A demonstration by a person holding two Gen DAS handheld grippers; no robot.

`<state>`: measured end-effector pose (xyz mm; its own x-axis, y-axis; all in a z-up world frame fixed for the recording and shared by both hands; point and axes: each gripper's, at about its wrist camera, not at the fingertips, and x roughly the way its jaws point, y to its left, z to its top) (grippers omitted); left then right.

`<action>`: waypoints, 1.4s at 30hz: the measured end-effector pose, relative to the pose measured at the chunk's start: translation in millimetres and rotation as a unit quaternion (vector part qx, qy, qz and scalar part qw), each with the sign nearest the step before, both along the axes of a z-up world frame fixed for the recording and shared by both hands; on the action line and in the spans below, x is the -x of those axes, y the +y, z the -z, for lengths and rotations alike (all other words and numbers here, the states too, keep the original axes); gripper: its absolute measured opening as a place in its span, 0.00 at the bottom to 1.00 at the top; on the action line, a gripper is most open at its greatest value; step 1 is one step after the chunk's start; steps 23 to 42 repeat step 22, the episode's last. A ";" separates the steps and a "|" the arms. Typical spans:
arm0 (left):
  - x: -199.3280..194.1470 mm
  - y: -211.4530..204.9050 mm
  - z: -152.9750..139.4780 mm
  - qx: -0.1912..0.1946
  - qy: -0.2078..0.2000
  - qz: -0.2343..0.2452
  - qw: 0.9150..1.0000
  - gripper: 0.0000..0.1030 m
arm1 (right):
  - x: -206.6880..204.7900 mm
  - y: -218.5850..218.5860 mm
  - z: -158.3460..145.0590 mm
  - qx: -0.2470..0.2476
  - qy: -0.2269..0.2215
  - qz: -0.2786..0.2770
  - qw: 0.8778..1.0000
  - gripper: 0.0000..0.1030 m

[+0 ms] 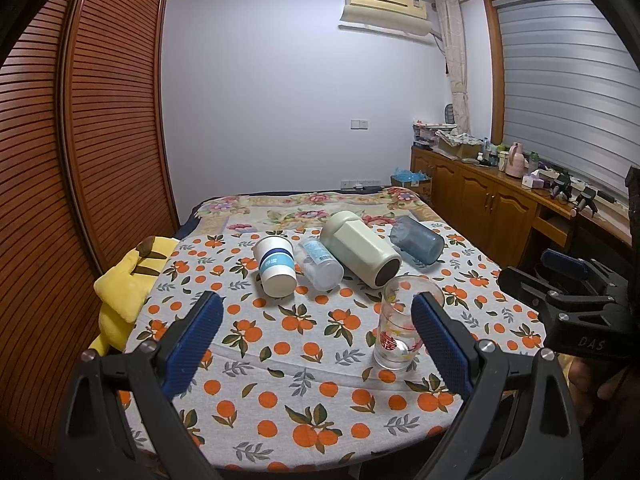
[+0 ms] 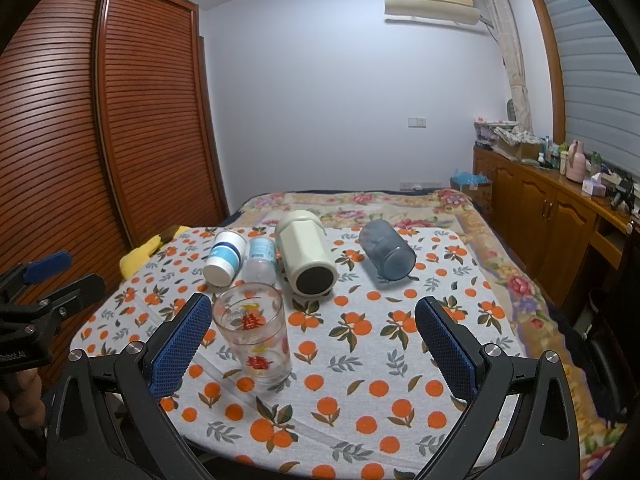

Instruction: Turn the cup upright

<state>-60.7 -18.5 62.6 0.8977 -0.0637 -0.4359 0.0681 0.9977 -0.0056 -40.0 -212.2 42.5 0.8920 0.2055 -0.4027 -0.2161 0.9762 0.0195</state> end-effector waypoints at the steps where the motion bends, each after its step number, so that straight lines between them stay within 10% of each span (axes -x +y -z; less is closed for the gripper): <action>1: 0.0 -0.1 0.1 0.000 0.000 0.000 1.000 0.93 | 0.1 0.0 0.0 0.000 0.000 0.000 1.000 1.00; 42: 0.3 -3.8 -1.1 0.000 0.001 0.002 1.000 0.93 | 0.8 -1.0 -0.4 0.000 0.000 0.000 1.000 1.00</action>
